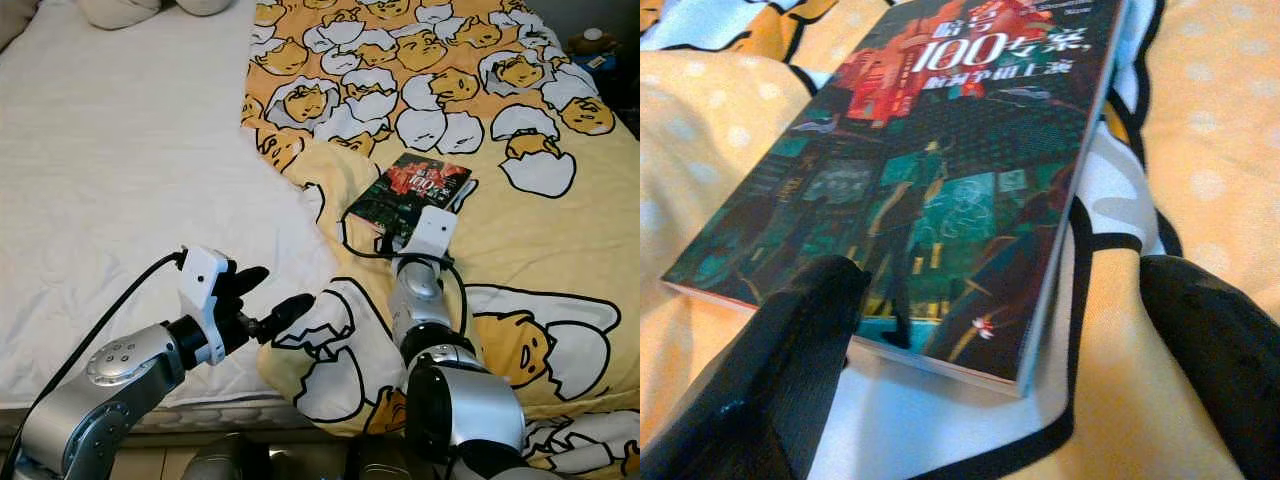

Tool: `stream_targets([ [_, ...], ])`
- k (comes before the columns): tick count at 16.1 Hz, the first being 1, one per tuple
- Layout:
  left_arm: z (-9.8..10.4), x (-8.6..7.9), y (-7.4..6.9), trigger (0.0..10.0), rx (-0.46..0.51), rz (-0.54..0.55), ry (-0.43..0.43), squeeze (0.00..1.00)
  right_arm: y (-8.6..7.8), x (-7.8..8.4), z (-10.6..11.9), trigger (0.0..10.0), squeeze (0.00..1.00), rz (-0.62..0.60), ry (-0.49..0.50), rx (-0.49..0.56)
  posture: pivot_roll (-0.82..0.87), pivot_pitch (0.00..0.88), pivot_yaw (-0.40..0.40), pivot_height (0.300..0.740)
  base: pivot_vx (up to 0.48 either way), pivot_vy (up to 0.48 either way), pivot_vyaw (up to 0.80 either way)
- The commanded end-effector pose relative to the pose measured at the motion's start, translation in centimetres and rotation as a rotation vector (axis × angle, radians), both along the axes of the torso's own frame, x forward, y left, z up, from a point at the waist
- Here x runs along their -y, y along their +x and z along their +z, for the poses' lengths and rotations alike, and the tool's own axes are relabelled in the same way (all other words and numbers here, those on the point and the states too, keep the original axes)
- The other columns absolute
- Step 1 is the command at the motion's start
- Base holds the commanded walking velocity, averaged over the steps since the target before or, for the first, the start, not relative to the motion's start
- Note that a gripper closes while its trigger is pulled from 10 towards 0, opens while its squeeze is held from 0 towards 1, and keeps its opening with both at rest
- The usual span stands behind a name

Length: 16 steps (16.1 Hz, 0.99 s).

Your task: Clean up the room

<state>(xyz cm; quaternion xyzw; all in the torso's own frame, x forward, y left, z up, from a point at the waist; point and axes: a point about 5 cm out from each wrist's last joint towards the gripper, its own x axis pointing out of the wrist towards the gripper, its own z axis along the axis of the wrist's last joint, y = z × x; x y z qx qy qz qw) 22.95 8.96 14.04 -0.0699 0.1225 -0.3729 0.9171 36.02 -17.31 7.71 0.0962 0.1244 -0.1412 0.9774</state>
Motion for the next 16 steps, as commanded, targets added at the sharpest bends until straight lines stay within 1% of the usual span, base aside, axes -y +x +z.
stream_targets([
  [1,0.1,0.0,-0.3,10.0,-0.001,-0.004,0.004,0.0,0.1,-0.6,-0.1,10.0,0.0,0.028,0.011,-0.012,0.22,0.194,0.085,0.74,0.0,0.0,0.0],
  [4,0.1,0.0,-0.2,10.0,-0.001,0.0,0.004,0.0,0.2,-0.7,0.3,10.0,0.0,0.021,-0.051,0.002,0.22,0.193,0.078,0.74,0.0,0.0,0.0],
  [5,0.1,-0.1,-0.2,10.0,-0.001,0.003,0.003,0.0,0.3,-1.0,0.6,10.0,0.0,0.034,-0.121,0.021,0.21,0.191,0.077,0.74,0.0,0.0,0.0],
  [6,0.1,0.1,-0.2,10.0,-0.001,0.002,0.0,0.0,0.3,-1.6,0.7,10.0,0.0,0.064,-0.139,0.03,0.21,0.19,0.076,0.74,0.0,0.0,0.0],
  [12,0.1,0.0,0.0,10.0,0.002,-0.001,0.001,0.0,0.3,-2.0,0.2,10.0,0.0,0.09,-0.056,-0.019,0.21,0.188,0.079,0.74,0.0,0.0,0.0],
  [13,0.1,0.0,0.0,10.0,0.003,0.0,0.003,0.0,0.6,-1.5,0.8,10.0,0.0,0.05,-0.132,0.002,0.22,0.185,0.075,0.74,0.0,0.0,0.0],
  [14,0.1,0.0,0.0,10.0,0.004,0.0,0.003,0.0,0.7,-1.2,1.1,10.0,0.0,0.02,-0.142,0.015,0.22,0.182,0.069,0.74,0.0,0.0,0.0],
  [15,0.1,0.0,0.0,10.0,0.004,0.001,0.004,0.0,0.5,-0.9,0.9,10.0,0.0,-0.035,-0.097,0.007,0.21,0.181,0.066,0.74,0.0,0.0,0.0],
  [16,0.1,0.0,0.1,10.0,0.005,0.002,0.004,0.0,0.2,-0.4,0.5,10.0,0.0,-0.116,-0.03,-0.004,0.21,0.178,0.064,0.74,0.0,0.0,0.0],
])
